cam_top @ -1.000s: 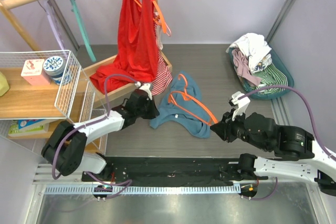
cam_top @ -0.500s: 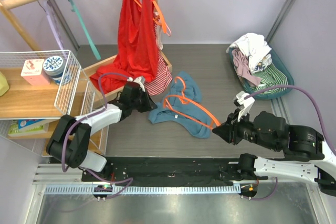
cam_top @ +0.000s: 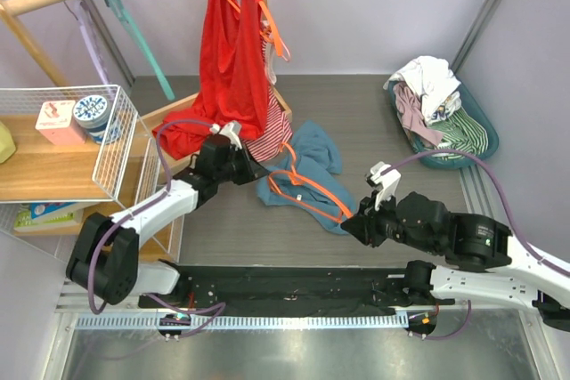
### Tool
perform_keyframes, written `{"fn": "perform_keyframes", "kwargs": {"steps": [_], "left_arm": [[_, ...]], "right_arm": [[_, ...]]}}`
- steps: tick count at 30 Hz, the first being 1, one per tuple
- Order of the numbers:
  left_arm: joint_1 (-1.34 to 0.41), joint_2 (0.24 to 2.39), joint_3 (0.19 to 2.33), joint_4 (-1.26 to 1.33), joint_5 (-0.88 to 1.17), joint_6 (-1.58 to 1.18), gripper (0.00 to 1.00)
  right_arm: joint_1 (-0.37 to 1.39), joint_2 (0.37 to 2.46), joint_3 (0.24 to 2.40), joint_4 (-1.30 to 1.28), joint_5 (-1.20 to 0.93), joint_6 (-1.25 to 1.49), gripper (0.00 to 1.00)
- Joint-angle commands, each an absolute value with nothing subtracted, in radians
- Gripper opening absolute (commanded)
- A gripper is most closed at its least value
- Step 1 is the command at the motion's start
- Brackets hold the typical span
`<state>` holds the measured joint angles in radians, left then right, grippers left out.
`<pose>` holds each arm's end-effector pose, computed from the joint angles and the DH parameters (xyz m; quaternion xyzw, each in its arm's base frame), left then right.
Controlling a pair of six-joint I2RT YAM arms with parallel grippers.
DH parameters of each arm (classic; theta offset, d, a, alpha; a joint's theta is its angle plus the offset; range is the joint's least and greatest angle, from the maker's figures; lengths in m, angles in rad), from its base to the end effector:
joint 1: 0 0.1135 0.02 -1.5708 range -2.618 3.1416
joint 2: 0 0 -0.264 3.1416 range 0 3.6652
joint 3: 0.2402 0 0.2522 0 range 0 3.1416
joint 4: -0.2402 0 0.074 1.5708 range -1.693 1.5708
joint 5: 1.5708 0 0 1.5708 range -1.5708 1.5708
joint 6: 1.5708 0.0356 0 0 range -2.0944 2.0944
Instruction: Place the tank top on the hanger
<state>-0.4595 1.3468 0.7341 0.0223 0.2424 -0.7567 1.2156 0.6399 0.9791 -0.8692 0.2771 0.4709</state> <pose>0.2529 -0.1347 0.2187 -0.0734 0.8745 -0.3545 0.3226 0.0483 0.1022 0.3545 -0.2486 0.8254 0.2881 0.4170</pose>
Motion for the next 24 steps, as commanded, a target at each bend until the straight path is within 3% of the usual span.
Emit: {"fn": "perform_keyframes", "kwargs": {"steps": [1, 20, 24], "left_arm": [[-0.456, 1.292, 0.782, 0.012, 0.287, -0.778, 0.0], [-0.457, 1.164, 0.833, 0.032, 0.413, -0.905, 0.0], [-0.456, 1.164, 0.821, -0.006, 0.341, -0.844, 0.0]], "right_arm": [[1.218, 0.621, 0.911, -0.669, 0.284, 0.446, 0.01], [1.218, 0.542, 0.592, -0.273, 0.356, 0.465, 0.01], [1.218, 0.512, 0.592, -0.261, 0.367, 0.453, 0.01]]}}
